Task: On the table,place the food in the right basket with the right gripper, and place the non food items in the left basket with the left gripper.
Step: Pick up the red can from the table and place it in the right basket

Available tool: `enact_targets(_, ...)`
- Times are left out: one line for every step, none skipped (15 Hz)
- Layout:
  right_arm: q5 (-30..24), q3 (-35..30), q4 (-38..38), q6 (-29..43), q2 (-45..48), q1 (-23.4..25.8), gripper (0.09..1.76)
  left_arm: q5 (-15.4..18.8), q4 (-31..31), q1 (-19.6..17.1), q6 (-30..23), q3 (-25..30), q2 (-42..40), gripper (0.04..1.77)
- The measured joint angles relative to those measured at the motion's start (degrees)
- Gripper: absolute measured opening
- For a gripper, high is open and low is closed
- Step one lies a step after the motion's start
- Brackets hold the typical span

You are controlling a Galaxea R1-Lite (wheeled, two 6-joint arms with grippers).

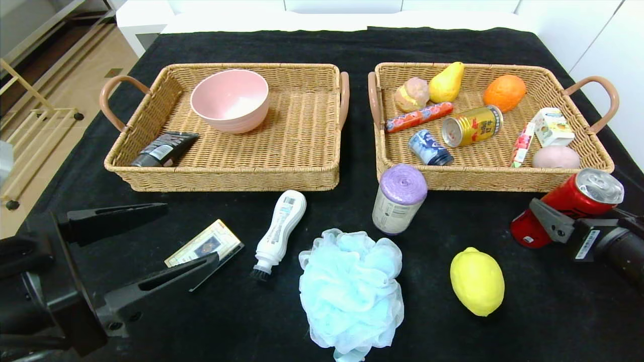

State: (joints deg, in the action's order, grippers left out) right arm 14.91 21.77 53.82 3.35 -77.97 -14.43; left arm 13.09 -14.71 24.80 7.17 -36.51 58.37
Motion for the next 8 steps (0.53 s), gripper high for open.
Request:
enact_targets(0.0,0.0,0.0,0.1,-0.1,0.0,1.46,0.0,0.0,0.0,0.0,0.0,0.1,1.72)
enact_targets(0.0,0.0,0.0,0.1,-0.1,0.0,1.32,0.0,0.0,0.0,0.0,0.0,0.1,1.72)
enact_targets(0.0,-0.1,0.1,0.3,-0.2,0.0,1.16,0.0,0.0,0.0,0.0,0.0,0.2,1.72)
enact_targets(-0.1,-0.1,0.1,0.3,-0.2,0.0,1.07,-0.1,0.0,0.0,0.0,0.0,0.2,1.72)
enact_targets(-0.1,-0.1,0.1,0.4,-0.3,0.0,1.03,0.0,0.0,0.0,0.1,0.0,0.2,1.72)
enact_targets(0.0,-0.1,0.1,0.4,-0.3,0.0,1.02,-0.1,0.0,0.0,0.3,0.1,0.2,1.72)
enact_targets(-0.1,-0.1,0.1,0.4,-0.3,0.0,1.02,-0.1,0.0,-0.1,0.3,0.1,0.2,1.72)
enact_targets(-0.1,-0.1,0.1,0.4,-0.4,0.0,1.02,-0.1,0.0,-0.1,0.4,0.1,0.2,1.72)
